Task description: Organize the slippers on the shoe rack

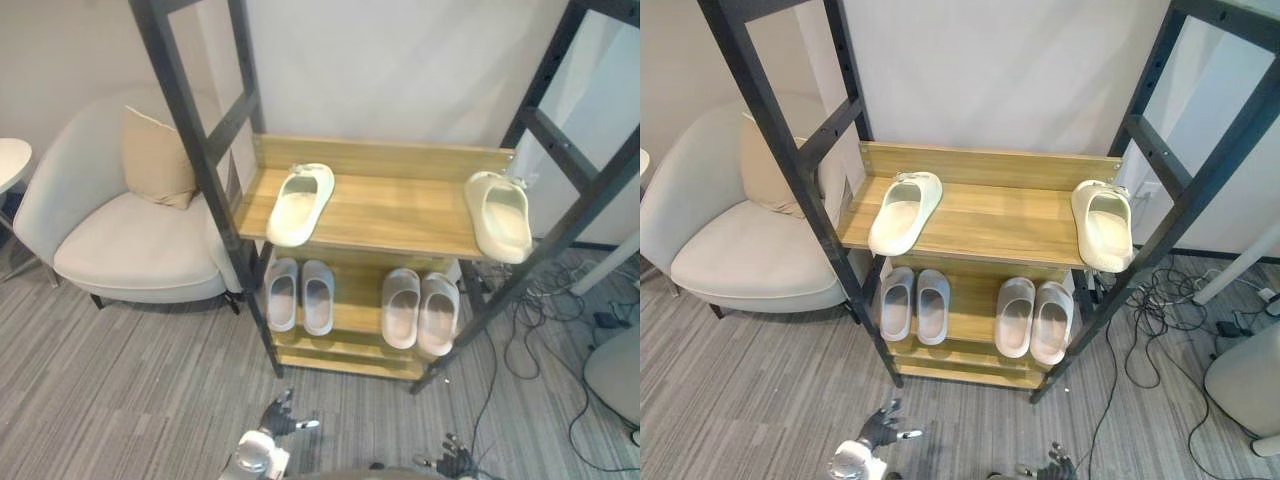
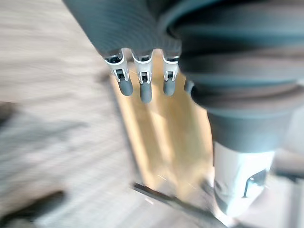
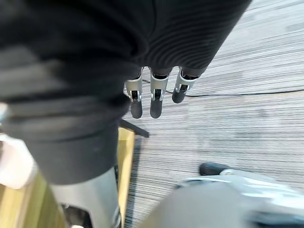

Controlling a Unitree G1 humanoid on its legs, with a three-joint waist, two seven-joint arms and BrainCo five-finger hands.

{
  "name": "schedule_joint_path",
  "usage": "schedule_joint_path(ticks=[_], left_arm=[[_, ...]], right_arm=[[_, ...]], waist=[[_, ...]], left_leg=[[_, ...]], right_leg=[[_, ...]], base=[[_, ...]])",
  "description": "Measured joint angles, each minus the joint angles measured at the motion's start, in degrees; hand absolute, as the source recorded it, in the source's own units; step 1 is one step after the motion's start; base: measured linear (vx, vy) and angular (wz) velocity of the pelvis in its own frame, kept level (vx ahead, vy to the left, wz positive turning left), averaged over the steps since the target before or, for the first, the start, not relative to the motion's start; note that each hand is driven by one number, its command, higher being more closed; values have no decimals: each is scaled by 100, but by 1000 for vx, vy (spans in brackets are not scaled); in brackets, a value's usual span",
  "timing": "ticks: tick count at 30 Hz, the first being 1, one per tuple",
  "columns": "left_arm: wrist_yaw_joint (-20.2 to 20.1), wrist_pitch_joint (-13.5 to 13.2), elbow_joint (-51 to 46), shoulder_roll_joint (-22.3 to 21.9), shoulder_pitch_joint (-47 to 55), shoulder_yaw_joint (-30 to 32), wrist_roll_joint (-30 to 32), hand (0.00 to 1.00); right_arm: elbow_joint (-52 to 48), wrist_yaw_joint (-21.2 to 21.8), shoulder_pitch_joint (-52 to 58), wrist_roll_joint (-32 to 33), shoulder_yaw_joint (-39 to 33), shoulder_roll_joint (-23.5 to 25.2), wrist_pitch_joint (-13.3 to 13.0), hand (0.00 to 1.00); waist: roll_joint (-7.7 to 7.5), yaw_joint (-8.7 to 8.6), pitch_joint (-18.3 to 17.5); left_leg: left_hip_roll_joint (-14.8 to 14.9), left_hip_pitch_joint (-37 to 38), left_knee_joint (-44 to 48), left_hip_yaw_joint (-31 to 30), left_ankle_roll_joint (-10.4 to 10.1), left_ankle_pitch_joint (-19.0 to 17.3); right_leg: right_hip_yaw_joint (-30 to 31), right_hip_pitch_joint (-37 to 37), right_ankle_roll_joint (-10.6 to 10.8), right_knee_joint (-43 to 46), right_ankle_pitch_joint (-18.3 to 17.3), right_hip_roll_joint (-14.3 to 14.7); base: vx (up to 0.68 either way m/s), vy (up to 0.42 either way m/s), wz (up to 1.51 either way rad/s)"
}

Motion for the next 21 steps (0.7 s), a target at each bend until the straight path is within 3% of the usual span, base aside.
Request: schedule_joint_path(ticks=[3, 9, 16, 21], left_arm=[[-175, -186, -908, -18, -89, -576, -269, 0], [-216, -388, -2156, -75, -597, -946, -746, 0], [-138, -588, -2903, 33, -1458, -614, -936, 0], [190, -605, -3056, 234, -1848, -149, -932, 0]], right_arm=[[19, 24, 26, 16, 0, 0, -4, 0], [56, 42, 69, 39, 20, -127, -33, 0], [104, 90, 16, 29, 141, -201, -71, 0], [203, 129, -57, -15, 251, -234, -95, 0]], waist=[[42, -18, -66], [132, -50, -192], [127, -85, -214], [101, -110, -221]], left_leg=[[-27, -2, -2, -26, 2, -1], [-31, 52, 29, -48, 59, 43], [-26, 106, 28, -100, 58, 33], [-23, 137, 28, -107, 46, 23]], right_leg=[[56, 26, 4, -49, 2, 4], [104, 55, 9, -50, 57, 56], [75, 194, -14, -228, 67, 111], [64, 233, -24, -244, 75, 111]], base=[[-1, 1, 1], [83, -22, 1], [35, -15, 0], [-13, -3, 0]])
